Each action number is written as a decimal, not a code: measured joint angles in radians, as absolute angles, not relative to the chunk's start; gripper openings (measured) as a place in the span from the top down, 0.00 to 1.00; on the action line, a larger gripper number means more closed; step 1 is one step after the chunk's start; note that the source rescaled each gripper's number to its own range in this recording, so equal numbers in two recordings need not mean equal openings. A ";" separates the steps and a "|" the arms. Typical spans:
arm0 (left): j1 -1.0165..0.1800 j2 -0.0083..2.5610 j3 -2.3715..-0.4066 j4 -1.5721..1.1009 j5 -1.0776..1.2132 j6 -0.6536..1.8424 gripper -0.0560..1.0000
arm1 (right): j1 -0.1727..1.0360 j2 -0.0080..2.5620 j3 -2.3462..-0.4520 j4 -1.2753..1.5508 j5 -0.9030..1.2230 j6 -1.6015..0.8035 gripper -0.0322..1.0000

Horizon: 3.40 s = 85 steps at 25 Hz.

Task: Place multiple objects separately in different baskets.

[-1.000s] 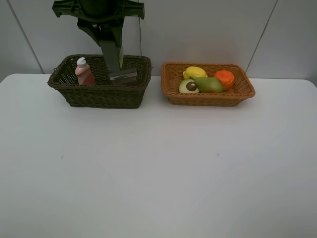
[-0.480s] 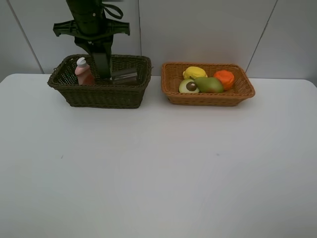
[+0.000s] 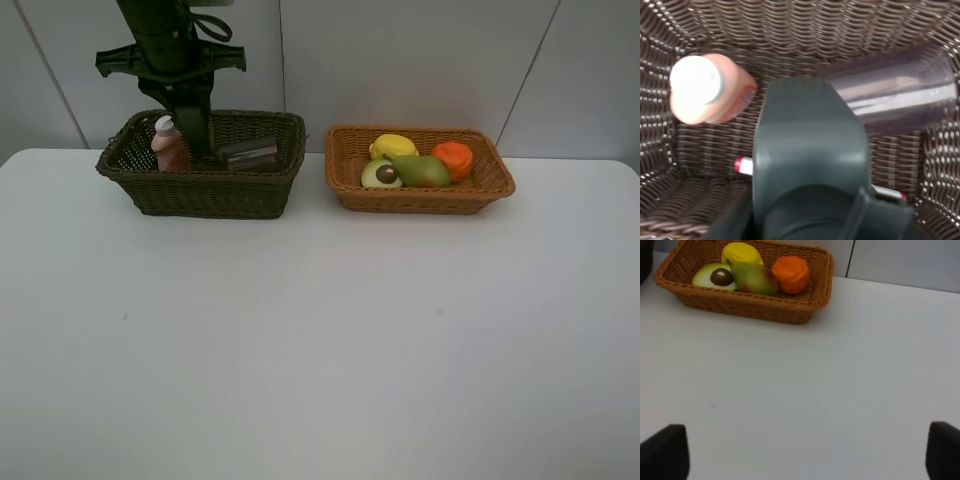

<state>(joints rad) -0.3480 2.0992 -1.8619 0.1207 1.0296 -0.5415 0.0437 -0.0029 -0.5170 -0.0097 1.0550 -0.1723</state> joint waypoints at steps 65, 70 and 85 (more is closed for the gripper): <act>-0.341 2.156 -1.864 0.200 1.024 -0.747 0.00 | 0.044 -0.003 -0.517 -0.010 1.055 -0.172 0.00; -0.341 2.152 -1.864 0.200 1.057 -0.744 0.00 | 0.044 -0.003 -0.517 -0.010 1.055 -0.172 0.00; -0.446 1.973 -1.861 0.249 1.213 -0.561 0.00 | 0.044 -0.003 -0.517 -0.010 1.055 -0.172 0.00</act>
